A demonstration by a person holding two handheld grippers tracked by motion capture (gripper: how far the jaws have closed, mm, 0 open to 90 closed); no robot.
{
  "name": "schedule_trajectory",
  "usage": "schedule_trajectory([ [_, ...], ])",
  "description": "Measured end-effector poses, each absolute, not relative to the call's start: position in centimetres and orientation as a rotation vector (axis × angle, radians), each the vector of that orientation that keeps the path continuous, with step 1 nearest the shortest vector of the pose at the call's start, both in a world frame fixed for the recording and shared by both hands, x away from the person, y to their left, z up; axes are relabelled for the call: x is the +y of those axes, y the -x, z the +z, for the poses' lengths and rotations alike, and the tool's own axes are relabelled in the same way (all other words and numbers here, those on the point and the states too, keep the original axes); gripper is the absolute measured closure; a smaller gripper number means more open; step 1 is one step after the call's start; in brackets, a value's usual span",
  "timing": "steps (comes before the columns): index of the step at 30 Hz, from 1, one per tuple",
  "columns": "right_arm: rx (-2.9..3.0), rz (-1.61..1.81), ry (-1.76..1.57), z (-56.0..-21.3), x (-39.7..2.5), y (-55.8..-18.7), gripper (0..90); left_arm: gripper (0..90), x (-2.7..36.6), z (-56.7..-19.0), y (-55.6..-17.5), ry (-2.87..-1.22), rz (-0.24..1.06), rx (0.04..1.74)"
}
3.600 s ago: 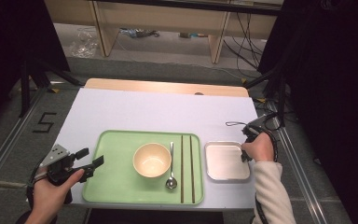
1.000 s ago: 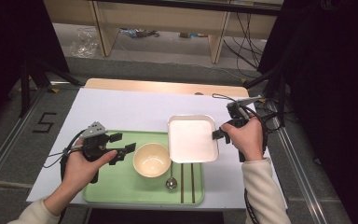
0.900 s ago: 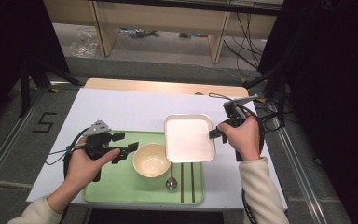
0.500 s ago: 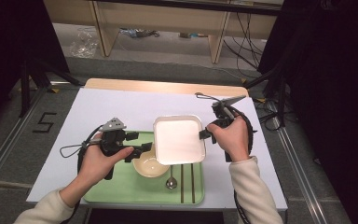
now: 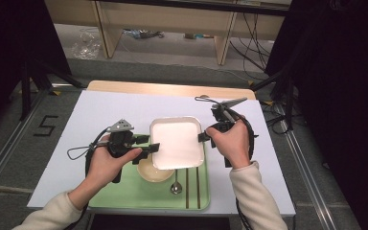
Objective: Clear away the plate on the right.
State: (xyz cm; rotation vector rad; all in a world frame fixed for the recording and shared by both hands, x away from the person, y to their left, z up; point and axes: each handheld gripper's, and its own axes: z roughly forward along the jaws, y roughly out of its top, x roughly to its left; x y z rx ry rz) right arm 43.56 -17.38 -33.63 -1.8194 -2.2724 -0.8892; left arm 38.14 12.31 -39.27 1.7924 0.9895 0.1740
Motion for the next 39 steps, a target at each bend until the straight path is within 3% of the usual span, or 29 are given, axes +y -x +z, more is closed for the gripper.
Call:
schedule_trajectory([
  [3, -2.276, -0.899, 1.811, -33.7, -17.1, -43.4, 89.3, 58.1, 12.4, -39.1, -38.0, -1.795, 0.199, 0.976],
  [14, -2.313, -0.924, 1.690, -33.5, -15.9, -42.9, 87.9, 81.7, 14.5, -38.2, -38.3, -1.720, 0.264, 1.053],
  [24, -2.320, -1.015, 1.596, -33.3, -14.9, -42.6, 86.2, 84.0, 16.2, -37.5, -38.7, -1.696, 0.211, 1.104],
  [32, -2.313, -1.172, 1.590, -32.6, -15.5, -42.6, 64.0, 84.3, 17.6, -37.5, -39.1, -1.670, 0.189, 1.140],
  [39, -2.306, -1.329, 1.569, -31.3, -16.4, -42.2, 58.5, 84.3, 19.4, -38.0, -39.6, -1.662, 0.163, 1.202],
])
